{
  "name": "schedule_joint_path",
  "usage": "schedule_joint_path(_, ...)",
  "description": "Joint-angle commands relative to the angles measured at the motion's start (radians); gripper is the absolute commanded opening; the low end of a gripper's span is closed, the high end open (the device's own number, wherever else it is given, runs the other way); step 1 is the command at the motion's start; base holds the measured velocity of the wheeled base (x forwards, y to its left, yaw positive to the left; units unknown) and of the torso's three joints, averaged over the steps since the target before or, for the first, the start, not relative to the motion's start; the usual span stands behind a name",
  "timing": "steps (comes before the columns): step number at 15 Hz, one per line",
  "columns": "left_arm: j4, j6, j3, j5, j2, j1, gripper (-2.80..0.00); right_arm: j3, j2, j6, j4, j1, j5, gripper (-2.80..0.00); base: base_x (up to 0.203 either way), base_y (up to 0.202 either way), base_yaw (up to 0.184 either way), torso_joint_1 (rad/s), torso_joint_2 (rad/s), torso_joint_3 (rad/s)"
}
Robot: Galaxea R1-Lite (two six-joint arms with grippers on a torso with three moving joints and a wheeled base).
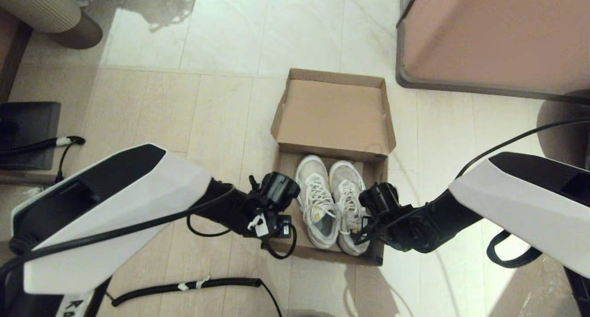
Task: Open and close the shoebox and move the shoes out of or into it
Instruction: Close the shoe box
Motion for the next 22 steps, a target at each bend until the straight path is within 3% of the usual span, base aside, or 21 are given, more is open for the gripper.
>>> schedule_joint_path(1,0.013,-0.014,0.002,0.015,0.009,-0.025,-2.8,0.039,0.0,0.008,-0.005,0.001,-0.004,-2.8,0.0,0.0,0.0,0.0,0.0,0.0)
schedule_joint_path(9,0.081,-0.036,-0.011,0.033,0.018,-0.116,-2.8,0.13,-0.038,0.009,-0.104,-0.019,0.0,-2.8,0.0,0.0,0.0,0.0,0.0,0.0)
schedule_joint_path(14,0.134,-0.041,-0.02,0.01,-0.158,-0.063,-2.8,0.122,-0.27,-0.001,-0.091,-0.035,0.164,-2.8,0.0,0.0,0.0,0.0,0.0,0.0)
schedule_joint_path(16,0.134,-0.041,-0.113,-0.07,-0.192,0.004,-2.8,0.077,-0.334,-0.039,-0.059,-0.106,0.239,-2.8,0.0,0.0,0.0,0.0,0.0,0.0)
schedule_joint_path(18,0.125,-0.042,-0.259,-0.189,-0.19,0.079,-2.8,-0.036,-0.349,-0.065,-0.001,-0.189,0.303,-2.8,0.0,0.0,0.0,0.0,0.0,0.0)
schedule_joint_path(21,0.053,-0.045,-0.484,-0.445,-0.09,0.189,-2.8,-0.258,-0.305,-0.072,0.131,-0.324,0.432,-2.8,0.0,0.0,0.0,0.0,0.0,0.0)
schedule_joint_path(22,-0.028,-0.043,-0.508,-0.516,-0.043,0.223,-2.8,-0.331,-0.249,-0.071,0.167,-0.358,0.454,-2.8,0.0,0.0,0.0,0.0,0.0,0.0)
